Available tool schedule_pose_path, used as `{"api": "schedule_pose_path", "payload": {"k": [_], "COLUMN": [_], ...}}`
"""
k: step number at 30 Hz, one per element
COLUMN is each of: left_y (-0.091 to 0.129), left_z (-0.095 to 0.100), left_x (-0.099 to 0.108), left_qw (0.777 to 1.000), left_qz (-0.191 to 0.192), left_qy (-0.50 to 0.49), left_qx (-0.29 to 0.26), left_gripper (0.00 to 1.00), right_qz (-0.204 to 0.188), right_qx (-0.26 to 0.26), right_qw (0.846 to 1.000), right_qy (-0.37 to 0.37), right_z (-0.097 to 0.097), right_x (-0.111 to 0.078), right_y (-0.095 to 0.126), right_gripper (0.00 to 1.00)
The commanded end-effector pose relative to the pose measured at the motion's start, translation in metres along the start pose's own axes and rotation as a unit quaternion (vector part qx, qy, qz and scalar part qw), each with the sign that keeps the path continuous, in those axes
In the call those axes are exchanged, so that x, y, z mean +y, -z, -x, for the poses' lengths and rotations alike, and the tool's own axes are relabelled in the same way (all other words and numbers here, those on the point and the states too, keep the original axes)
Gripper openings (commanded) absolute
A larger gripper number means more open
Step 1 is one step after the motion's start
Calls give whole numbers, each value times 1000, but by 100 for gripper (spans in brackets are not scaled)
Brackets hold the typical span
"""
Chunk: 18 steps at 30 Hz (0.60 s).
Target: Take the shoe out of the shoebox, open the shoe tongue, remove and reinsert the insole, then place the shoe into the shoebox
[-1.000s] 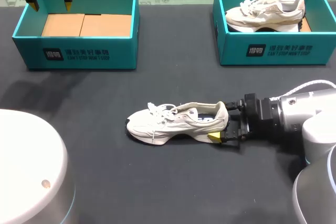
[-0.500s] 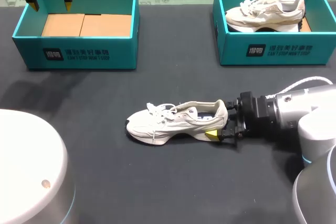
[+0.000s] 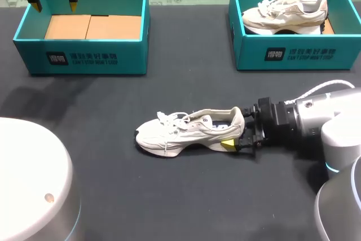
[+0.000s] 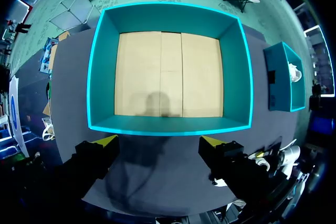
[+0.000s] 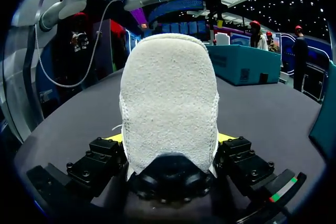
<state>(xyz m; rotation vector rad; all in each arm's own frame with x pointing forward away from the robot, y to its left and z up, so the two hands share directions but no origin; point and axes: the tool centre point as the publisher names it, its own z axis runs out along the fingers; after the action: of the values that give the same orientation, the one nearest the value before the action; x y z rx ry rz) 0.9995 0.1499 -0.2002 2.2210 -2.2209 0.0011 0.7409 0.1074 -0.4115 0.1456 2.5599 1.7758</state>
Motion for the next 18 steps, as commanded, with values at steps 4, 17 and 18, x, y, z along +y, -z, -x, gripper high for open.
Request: {"api": "schedule_pose_path", "payload": {"k": [4, 17, 18], "left_y": [0, 10, 11], "left_z": [0, -79, -85], "left_x": [0, 65, 68], "left_qw": [1000, 1000, 999], "left_qz": [0, 13, 19], "left_qy": [0, -22, -25], "left_qx": [0, -2, 0], "left_gripper": [100, 100, 100], "right_qz": [-2, -2, -2], "right_qx": [0, 0, 0], "right_qw": [1000, 1000, 1000], "right_qy": [0, 0, 0], "right_z": [2, 2, 2], "right_x": [-1, -1, -1], "right_y": [-1, -1, -1], "right_gripper": [0, 0, 0]}}
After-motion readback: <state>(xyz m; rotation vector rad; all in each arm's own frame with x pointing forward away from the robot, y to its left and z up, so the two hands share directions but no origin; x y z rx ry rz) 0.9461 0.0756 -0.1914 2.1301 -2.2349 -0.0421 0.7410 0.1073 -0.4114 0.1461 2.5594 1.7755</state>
